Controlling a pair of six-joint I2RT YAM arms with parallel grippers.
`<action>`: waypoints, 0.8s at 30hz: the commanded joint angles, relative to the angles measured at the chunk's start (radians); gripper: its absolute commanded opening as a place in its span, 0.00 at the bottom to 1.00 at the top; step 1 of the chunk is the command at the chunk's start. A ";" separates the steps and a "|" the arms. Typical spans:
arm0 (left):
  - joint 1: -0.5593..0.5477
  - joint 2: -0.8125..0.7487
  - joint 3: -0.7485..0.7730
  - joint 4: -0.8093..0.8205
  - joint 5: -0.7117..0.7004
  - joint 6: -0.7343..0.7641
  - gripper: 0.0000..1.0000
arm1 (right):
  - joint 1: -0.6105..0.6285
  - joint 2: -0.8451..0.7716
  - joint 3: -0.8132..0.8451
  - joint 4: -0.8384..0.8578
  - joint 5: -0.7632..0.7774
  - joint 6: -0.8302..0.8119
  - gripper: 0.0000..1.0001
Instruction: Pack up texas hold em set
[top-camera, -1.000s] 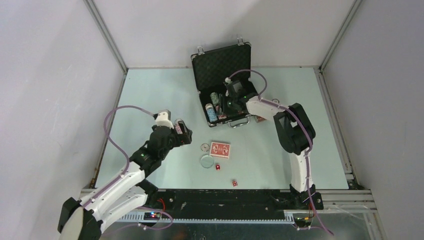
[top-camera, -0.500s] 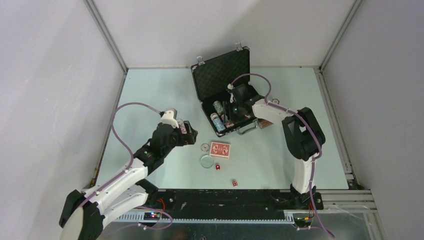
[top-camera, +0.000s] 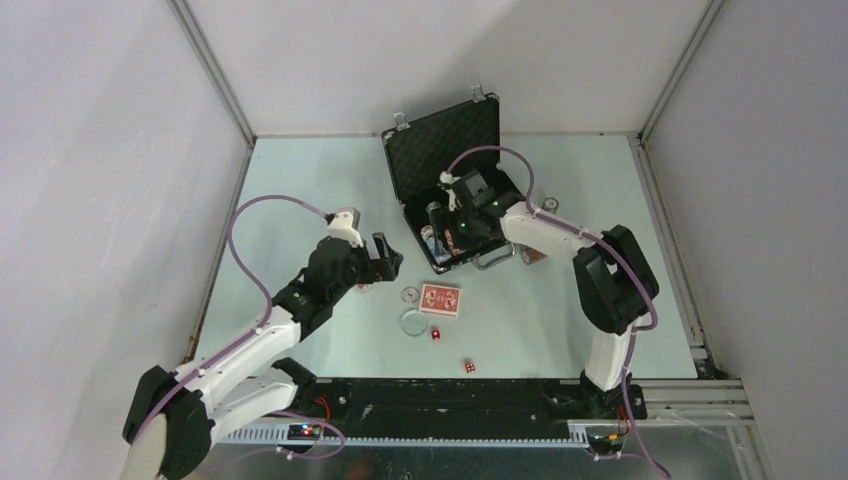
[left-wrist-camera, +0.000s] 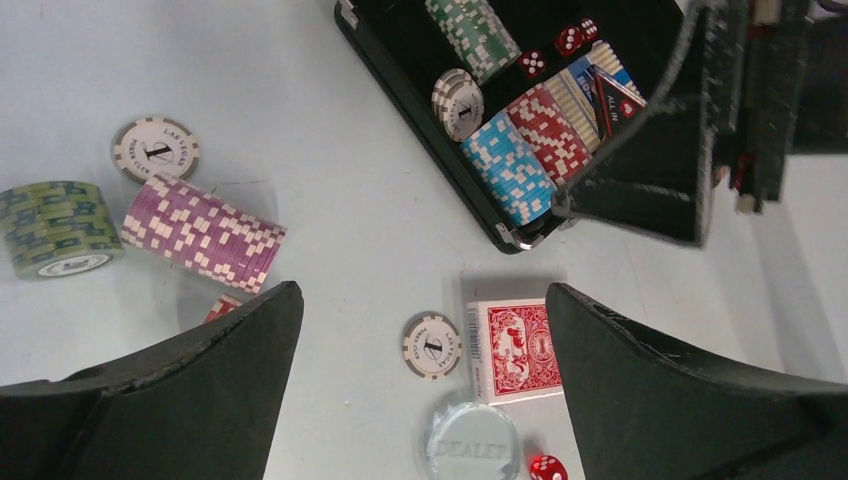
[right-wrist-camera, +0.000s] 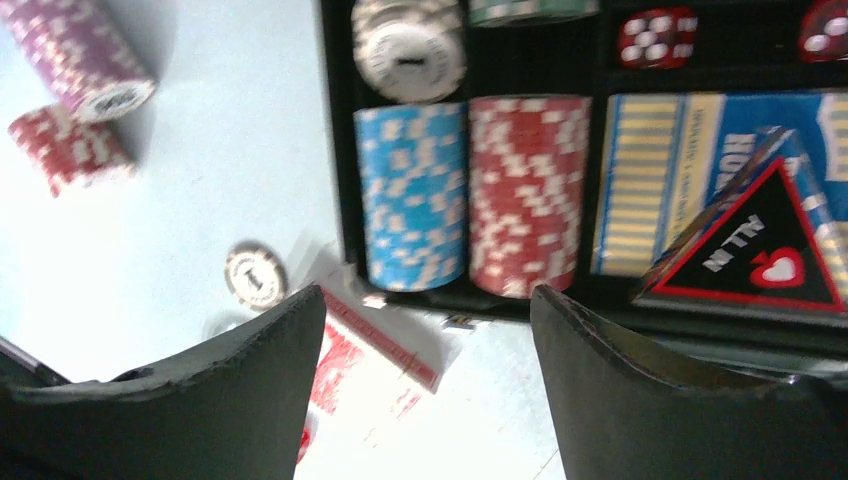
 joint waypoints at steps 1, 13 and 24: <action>0.031 -0.059 -0.012 -0.007 -0.040 -0.054 0.98 | 0.090 -0.099 0.030 -0.058 0.080 -0.046 0.76; 0.051 -0.202 -0.074 -0.103 -0.042 -0.027 0.98 | 0.209 -0.108 -0.009 -0.125 0.138 -0.006 0.74; 0.049 -0.233 -0.096 -0.112 -0.050 -0.024 0.98 | 0.301 -0.030 -0.001 -0.184 0.447 0.273 0.99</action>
